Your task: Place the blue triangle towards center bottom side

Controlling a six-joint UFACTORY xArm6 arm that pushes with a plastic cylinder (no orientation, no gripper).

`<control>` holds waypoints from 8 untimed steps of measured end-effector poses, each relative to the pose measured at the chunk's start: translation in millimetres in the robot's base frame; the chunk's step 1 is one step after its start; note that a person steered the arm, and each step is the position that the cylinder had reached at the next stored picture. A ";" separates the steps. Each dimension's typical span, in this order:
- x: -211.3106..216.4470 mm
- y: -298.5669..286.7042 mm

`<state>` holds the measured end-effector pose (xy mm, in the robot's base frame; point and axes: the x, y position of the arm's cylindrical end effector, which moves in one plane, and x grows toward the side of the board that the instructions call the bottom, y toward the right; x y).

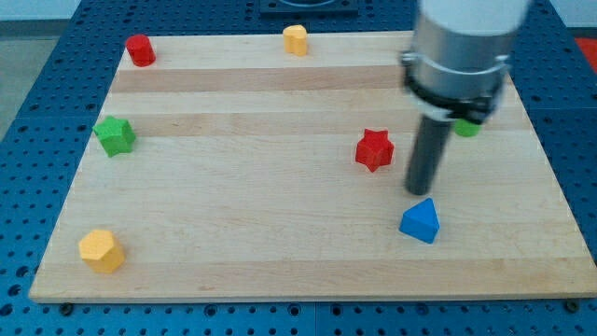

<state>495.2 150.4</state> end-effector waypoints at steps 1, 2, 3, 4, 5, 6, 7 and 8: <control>4.8 63.9; 28.8 74.9; 56.0 45.0; 67.1 1.8; 67.1 -37.9; 65.9 -16.9; 32.5 15.2; 13.9 -0.4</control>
<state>509.1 150.0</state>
